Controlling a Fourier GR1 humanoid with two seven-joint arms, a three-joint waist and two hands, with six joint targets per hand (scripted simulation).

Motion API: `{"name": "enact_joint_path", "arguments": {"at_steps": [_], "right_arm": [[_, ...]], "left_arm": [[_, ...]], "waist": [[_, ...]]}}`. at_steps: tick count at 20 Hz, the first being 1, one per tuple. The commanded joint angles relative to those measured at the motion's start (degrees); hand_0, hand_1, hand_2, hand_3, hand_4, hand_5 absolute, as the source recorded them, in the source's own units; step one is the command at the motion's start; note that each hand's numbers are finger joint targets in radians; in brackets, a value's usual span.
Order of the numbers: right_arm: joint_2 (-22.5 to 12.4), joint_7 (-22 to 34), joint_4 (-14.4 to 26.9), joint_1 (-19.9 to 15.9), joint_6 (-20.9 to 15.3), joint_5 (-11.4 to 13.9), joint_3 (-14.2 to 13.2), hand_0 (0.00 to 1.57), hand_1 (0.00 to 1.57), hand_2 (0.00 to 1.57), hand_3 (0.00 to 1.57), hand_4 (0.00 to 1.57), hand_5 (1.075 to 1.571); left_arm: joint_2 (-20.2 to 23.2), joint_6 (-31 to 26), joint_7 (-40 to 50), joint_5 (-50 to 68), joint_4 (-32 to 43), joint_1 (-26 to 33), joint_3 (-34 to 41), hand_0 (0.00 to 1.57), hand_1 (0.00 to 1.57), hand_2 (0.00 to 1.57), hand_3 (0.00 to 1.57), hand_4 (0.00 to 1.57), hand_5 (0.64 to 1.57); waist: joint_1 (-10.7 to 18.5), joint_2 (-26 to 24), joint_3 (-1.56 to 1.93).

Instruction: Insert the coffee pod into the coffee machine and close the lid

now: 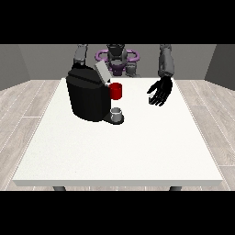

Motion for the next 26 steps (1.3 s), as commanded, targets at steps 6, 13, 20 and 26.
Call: {"name": "enact_joint_path", "arguments": {"at_steps": [6,13,20,26], "right_arm": [[-0.5,-2.8,6.4,-2.6,0.2,-1.0,-2.9,0.0,0.0,0.0,0.0,0.0,1.571],[1.3,-2.9,7.3,-1.1,-1.7,-0.7,0.9,0.0,0.0,0.0,0.0,0.0,1.571],[1.1,-3.0,8.1,0.0,1.0,-1.5,-1.2,0.0,0.0,0.0,0.0,0.0,1.571],[-0.7,-3.7,13.6,-4.0,-3.5,1.1,-4.6,0.0,0.0,0.0,0.0,0.0,1.571]], "left_arm": [[-1.6,4.6,-0.5,-11.9,3.0,0.0,-7.5,0.76,0.76,0.95,0.81,0.34,1.571],[0.2,0.5,-0.2,-15.9,10.1,-4.3,-7.4,0.79,0.79,0.96,0.85,0.39,1.571],[-2.4,1.1,-1.9,-17.4,14.4,-6.4,-5.4,1.12,1.12,1.2,1.09,0.39,1.571],[-1.9,-3.1,-9.3,-11.2,10.9,-10.6,-1.2,1.43,1.43,1.42,1.35,0.49,1.571]], "waist": [[1.7,0.1,0.03],[0.5,-1.2,0.01],[-0.8,-4.0,0.0],[3.2,-2.1,0.01]]}}
